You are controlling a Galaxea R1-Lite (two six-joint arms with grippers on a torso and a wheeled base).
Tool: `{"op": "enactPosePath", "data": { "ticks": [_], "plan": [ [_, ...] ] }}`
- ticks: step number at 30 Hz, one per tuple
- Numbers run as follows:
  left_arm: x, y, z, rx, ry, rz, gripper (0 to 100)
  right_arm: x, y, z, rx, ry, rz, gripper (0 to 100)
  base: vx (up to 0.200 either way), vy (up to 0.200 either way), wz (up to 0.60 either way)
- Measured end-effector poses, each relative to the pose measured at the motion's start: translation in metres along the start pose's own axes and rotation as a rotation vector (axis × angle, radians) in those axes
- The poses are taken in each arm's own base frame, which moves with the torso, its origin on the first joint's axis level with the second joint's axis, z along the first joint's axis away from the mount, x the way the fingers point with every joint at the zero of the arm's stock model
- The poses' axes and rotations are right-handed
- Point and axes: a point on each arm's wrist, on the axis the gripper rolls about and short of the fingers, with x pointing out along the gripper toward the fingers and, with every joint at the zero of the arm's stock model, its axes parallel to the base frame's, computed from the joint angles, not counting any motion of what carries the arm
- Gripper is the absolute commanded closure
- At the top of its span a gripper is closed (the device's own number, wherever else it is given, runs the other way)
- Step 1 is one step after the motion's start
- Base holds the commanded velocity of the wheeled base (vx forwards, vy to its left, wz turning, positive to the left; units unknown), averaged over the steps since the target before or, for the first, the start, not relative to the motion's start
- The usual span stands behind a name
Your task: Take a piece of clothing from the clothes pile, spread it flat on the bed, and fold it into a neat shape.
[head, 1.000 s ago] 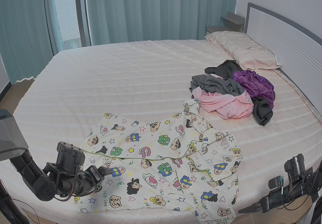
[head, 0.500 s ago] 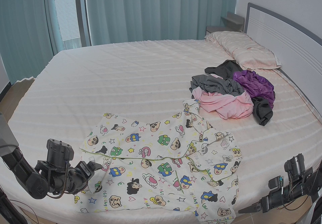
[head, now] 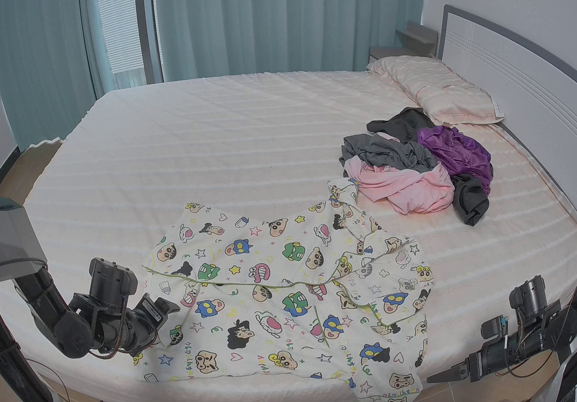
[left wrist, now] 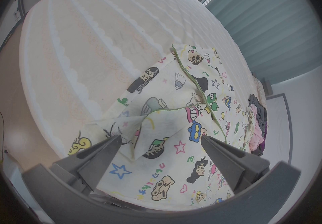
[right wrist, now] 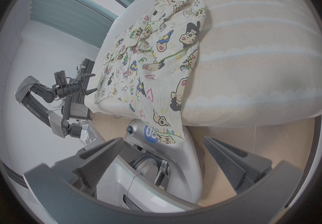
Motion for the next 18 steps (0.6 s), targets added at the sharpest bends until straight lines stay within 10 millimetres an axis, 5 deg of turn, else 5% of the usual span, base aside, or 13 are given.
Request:
{"op": "enactPosePath", "data": {
  "ticks": [5, 6, 18],
  "plan": [
    [0.005, -0.004, 0.000, -0.007, -0.001, -0.019, 0, 0.000, 0.000, 0.000, 0.000, -0.001, 0.000, 0, 0.000, 0.000, 0.00],
    [0.006, -0.004, 0.000, -0.007, -0.001, -0.019, 100, 0.000, 0.000, 0.000, 0.000, -0.001, 0.000, 0, 0.000, 0.000, 0.00],
    [0.019, -0.001, 0.001, -0.014, -0.036, -0.011, 100, 0.000, 0.000, 0.000, -0.002, -0.001, 0.000, 0, 0.000, 0.000, 0.00]
  ]
}}
